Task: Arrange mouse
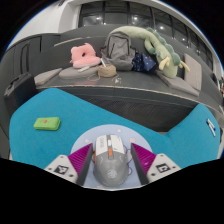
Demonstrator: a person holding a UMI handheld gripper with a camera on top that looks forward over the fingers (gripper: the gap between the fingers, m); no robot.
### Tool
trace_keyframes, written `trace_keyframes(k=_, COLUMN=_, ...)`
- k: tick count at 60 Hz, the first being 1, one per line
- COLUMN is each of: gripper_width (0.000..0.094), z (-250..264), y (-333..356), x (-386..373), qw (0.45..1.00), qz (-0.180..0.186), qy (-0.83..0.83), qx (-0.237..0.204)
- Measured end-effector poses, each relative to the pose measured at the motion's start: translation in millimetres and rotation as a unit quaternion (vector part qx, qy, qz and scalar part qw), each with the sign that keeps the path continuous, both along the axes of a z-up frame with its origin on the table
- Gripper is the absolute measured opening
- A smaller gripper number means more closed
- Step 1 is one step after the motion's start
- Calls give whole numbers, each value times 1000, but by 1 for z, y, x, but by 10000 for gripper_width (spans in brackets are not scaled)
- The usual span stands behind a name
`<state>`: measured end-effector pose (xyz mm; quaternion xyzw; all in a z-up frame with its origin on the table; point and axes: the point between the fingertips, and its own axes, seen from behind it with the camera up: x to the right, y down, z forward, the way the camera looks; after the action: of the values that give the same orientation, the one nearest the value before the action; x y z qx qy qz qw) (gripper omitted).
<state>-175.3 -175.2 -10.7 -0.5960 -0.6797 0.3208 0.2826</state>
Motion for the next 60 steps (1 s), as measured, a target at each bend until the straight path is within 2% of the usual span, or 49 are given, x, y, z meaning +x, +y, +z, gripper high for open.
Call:
trace_keyframes(k=2, gripper_width=874, z=3, y=0, x=-1, qw=1000, qz=0, qy=7, qx=4)
trace_keyframes(k=4, gripper_width=839, z=5, y=-1, x=1, qw=1000, qz=1, qy=6, qx=0)
trace_keyframes(k=9, gripper_width=853, z=29, y=2, x=9, qw=1000, qz=2, qy=16, qx=-17)
trace_keyframes(k=22, gripper_width=865, z=96, y=57, x=105, qw=998, qz=-41, qy=23, qx=-50)
trace_keyframes(k=42, gripper_width=866, z=109, y=117, x=291, qw=999, qz=-53, qy=-6, qx=-2)
trace_keyframes(k=60, gripper_width=857, z=107, y=137, x=341, qw=998, qz=-67, qy=0, qx=10)
